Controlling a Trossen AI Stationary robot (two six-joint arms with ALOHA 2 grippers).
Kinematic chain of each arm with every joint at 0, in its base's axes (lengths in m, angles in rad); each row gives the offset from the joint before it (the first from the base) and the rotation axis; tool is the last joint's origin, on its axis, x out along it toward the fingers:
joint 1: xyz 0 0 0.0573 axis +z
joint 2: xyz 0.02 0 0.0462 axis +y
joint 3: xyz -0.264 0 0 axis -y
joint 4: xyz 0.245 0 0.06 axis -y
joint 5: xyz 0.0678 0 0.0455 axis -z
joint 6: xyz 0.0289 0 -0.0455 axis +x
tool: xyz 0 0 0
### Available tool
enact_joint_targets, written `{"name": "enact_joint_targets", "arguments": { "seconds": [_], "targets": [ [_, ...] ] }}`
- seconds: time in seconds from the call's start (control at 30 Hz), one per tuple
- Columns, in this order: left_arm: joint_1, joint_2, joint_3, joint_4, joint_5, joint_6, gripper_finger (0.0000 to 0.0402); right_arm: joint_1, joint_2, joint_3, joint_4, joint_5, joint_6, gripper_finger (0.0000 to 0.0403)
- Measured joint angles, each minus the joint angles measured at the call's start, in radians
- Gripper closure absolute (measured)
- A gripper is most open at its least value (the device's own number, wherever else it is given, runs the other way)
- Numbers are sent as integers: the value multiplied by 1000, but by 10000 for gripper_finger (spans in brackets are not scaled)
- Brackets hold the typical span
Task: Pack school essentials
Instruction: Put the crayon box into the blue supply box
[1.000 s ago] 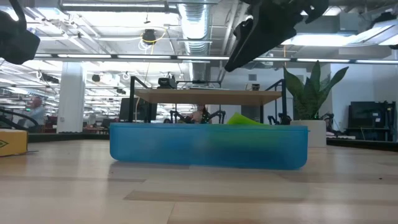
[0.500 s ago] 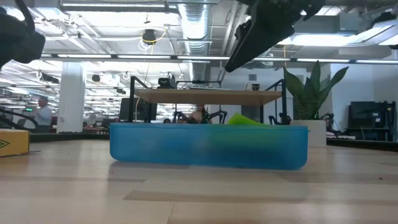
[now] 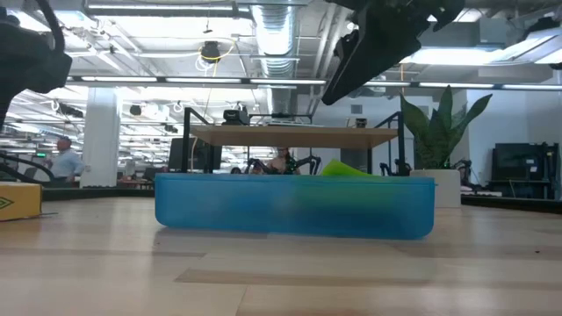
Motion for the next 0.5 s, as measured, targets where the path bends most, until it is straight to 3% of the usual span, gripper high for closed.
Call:
{"name": "enact_joint_targets", "arguments": {
  "seconds": [0.27,0.5],
  "targets": [
    [17,0,0,-67,46,21,21,0,0,0,-13,0,3,188],
    [17,0,0,10,28,46,19,0,0,0,-15,0,8,188]
  ]
}}
